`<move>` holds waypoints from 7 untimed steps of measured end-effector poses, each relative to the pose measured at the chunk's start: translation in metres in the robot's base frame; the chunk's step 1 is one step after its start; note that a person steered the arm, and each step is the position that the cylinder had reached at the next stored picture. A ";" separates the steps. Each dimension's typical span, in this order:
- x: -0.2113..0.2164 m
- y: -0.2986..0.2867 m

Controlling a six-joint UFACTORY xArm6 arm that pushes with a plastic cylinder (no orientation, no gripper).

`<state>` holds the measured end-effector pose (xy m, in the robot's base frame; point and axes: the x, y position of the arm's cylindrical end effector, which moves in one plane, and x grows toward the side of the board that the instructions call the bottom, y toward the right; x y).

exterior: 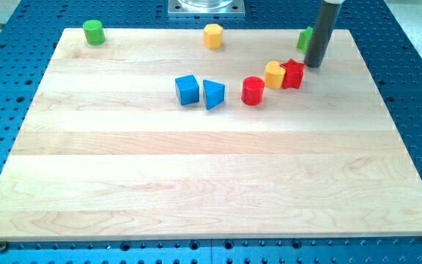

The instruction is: Point your hand to the right of the red star

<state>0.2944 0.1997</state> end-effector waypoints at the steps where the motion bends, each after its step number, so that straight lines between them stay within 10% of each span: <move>1: 0.000 0.000; 7: 0.006 0.000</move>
<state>0.3007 0.1997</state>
